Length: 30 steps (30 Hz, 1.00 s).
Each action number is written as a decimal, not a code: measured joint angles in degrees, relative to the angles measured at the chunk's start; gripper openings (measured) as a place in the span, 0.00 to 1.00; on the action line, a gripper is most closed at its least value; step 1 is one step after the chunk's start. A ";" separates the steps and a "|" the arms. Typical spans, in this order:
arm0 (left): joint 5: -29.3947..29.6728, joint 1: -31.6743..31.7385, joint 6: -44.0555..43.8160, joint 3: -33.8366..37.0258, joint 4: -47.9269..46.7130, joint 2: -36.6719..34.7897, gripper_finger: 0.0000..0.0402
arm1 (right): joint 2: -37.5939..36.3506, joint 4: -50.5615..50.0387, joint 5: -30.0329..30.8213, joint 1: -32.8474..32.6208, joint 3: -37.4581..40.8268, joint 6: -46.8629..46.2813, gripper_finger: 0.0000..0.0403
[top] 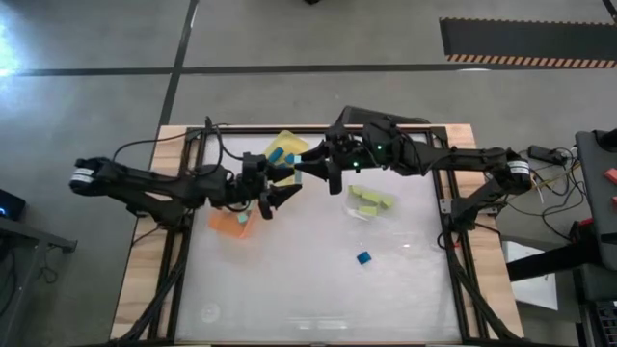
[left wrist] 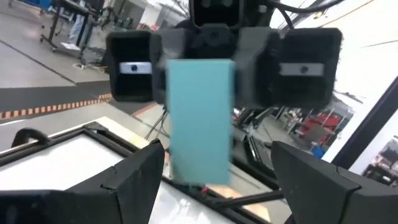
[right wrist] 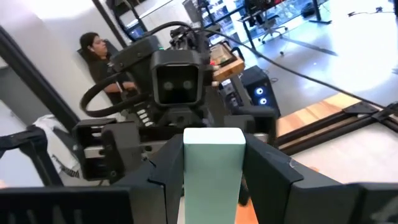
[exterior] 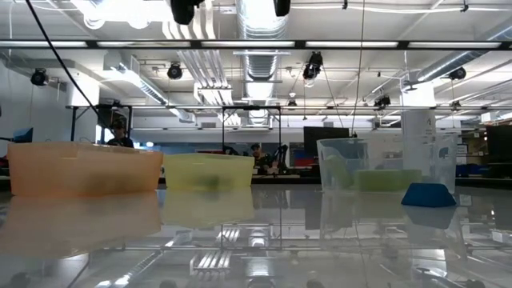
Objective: Sort & place blocks by color
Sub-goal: Put the light blue block into the orange bin
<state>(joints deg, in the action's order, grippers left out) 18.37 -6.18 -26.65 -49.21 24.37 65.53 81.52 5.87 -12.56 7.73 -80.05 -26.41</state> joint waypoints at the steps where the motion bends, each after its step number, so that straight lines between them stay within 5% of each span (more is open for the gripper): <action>1: -0.22 0.26 0.00 0.00 1.18 0.63 0.69 | 0.00 -0.02 -0.22 -0.13 0.00 -0.01 0.32; 7: -1.23 1.23 -0.04 0.00 5.55 2.87 0.63 | 0.00 0.00 -1.18 -1.02 0.00 0.21 0.32; 15: -1.94 1.20 -0.85 0.00 5.58 3.05 0.29 | -0.01 -0.17 -1.38 -1.08 0.07 0.72 0.32; 21: -2.47 1.20 -1.76 0.00 2.94 3.06 0.29 | -0.09 -3.45 -1.26 -0.95 0.07 3.18 0.35; 30: -4.05 1.25 -10.99 -0.04 -9.70 2.67 0.29 | -0.46 -6.13 0.85 0.45 -0.02 6.09 0.52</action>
<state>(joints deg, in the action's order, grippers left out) 14.32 -4.93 -37.65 -49.25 14.67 68.20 81.05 -0.26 -11.70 8.19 -80.07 -20.33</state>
